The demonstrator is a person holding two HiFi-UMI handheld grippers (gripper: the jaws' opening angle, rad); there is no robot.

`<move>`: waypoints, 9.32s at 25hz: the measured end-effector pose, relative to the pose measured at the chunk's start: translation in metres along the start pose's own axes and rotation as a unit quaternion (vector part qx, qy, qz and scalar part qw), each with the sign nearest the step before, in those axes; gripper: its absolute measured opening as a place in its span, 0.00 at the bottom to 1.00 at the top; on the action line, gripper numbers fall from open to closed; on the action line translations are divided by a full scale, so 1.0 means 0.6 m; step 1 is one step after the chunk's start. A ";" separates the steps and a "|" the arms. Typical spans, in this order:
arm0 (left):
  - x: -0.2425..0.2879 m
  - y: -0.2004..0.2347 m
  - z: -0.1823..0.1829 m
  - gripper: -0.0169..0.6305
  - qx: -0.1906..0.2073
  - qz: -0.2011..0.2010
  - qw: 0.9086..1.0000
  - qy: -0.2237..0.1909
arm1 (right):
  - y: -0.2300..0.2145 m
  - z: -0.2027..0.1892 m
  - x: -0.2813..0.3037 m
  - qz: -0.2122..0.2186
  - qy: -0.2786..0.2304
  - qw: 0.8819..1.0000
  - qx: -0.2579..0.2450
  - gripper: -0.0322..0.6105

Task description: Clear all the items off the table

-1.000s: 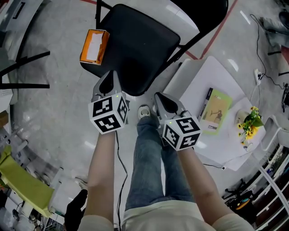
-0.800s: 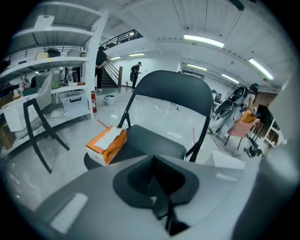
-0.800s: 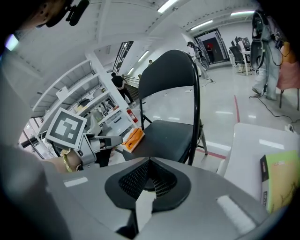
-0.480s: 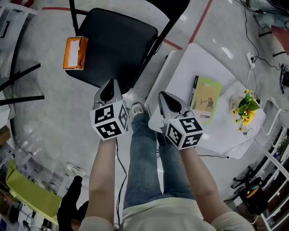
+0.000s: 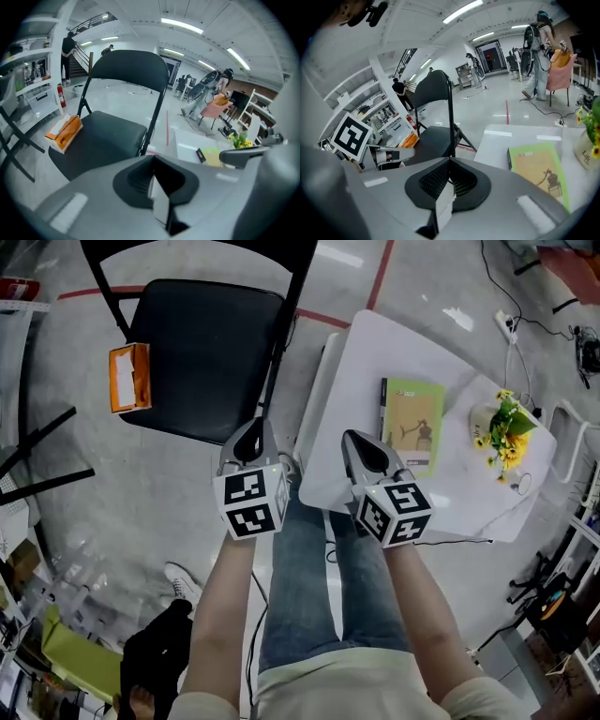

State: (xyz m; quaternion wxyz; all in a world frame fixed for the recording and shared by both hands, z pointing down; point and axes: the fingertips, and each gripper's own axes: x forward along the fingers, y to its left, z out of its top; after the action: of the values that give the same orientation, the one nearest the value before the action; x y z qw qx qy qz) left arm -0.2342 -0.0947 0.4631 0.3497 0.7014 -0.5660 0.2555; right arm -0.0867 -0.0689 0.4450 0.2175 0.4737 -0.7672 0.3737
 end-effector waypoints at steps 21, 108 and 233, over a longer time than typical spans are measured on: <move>0.044 -0.235 -0.101 0.04 0.096 -0.162 0.976 0.107 | -0.218 -0.062 -0.132 -0.150 -0.022 0.986 0.071 0.09; 0.063 -0.126 -0.213 0.18 -0.008 -0.085 0.985 0.148 | -0.253 -0.140 0.061 -0.080 0.142 0.983 -0.081 0.05; 0.232 0.413 0.198 0.24 -0.453 -0.183 0.854 -0.176 | -0.019 -0.048 0.192 -0.021 0.103 0.990 -0.095 0.05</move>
State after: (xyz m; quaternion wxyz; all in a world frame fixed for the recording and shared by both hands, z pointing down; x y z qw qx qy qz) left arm -0.4477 -0.3016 0.5438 0.5637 0.5894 -0.5329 -0.2257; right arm -0.1296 -0.1144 0.5463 0.3475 0.4254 -0.7627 0.3415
